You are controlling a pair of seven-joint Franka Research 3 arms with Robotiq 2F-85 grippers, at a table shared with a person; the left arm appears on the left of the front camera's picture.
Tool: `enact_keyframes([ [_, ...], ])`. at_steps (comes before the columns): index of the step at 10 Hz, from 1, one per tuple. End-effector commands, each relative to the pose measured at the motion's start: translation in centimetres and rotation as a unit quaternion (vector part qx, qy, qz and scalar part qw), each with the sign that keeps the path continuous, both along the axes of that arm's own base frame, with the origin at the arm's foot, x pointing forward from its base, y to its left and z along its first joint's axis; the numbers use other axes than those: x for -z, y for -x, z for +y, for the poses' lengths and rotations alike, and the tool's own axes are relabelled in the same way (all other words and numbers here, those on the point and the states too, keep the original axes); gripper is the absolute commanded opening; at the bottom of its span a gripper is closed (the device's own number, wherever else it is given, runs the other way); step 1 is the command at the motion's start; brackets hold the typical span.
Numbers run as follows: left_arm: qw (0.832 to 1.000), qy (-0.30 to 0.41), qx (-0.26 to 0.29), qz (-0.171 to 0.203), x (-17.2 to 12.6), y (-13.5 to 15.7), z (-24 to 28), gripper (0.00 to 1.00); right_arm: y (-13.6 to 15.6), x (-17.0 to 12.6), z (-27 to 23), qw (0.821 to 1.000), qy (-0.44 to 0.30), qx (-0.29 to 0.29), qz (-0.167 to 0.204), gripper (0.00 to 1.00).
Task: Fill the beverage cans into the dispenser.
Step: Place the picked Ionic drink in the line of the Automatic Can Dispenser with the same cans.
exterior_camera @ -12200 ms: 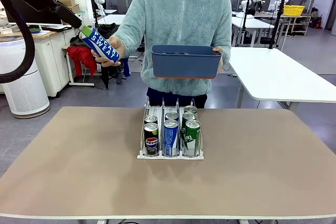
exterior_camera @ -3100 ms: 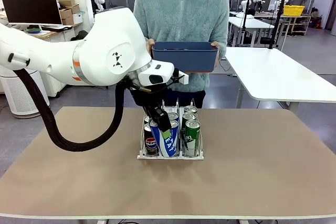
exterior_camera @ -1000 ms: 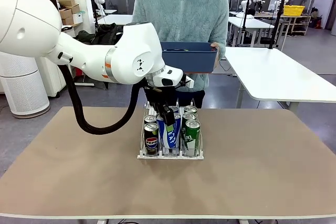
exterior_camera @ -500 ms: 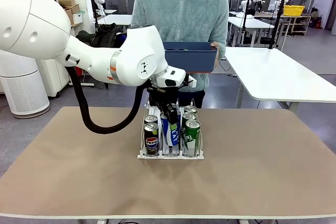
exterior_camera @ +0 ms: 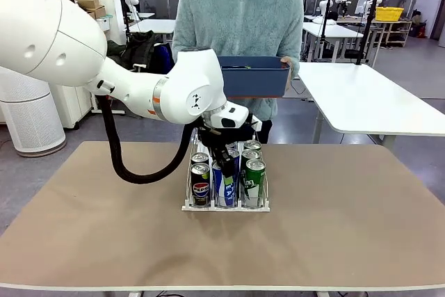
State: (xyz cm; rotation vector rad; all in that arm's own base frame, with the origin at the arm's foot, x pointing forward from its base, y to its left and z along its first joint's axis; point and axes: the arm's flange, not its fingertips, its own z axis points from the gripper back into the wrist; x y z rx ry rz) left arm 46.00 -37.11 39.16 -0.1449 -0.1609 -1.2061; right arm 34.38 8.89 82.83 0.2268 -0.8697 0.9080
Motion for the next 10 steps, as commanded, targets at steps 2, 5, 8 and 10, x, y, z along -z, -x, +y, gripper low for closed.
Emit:
enact_keyframes([
  [2,0.999,-0.014,0.014,0.033,-0.2,0.3,-0.3,0.57,0.0,0.1,0.0,1.0,-0.001,0.001,-0.001,1.0],
  [5,0.997,-0.014,0.033,0.075,0.1,0.5,0.1,0.57,0.0,0.1,0.0,1.0,-0.001,0.001,-0.001,1.0],
  [8,1.0,-0.009,0.005,0.022,0.0,-0.9,0.0,0.68,0.0,0.1,0.0,1.0,-0.001,0.001,-0.001,1.0],
  [10,1.0,-0.007,-0.002,0.015,-0.9,-0.5,0.1,0.87,0.0,0.1,0.0,1.0,-0.001,0.001,-0.001,1.0],
])
